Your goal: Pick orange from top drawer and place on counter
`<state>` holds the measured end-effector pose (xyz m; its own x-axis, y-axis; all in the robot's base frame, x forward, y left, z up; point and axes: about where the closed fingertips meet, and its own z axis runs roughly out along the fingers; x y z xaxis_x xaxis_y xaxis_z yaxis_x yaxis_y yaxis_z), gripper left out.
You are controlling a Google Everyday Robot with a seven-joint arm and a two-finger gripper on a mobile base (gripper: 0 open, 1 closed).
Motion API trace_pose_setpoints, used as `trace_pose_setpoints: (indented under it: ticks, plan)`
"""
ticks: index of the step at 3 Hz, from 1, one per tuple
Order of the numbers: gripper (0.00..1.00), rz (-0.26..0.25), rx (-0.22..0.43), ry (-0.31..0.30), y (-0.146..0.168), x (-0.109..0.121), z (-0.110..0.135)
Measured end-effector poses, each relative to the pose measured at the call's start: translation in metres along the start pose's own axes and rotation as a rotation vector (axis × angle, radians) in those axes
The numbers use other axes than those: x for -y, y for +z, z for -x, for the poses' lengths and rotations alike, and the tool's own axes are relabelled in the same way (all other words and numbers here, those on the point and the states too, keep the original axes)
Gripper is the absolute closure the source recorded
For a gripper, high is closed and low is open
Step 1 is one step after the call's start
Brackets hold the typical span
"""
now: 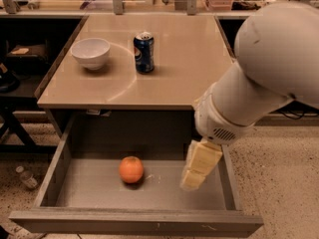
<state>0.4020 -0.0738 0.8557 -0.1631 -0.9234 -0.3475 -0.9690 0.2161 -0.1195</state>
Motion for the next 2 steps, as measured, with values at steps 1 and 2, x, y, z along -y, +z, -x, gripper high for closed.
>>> trace_pose_setpoints:
  ticks: [1,2]
  plan:
    - [0.0,0.026,0.029,-0.027,0.0332,-0.0029,0.0273]
    - [0.0,0.026,0.034,-0.031,0.0365,-0.0028,0.0312]
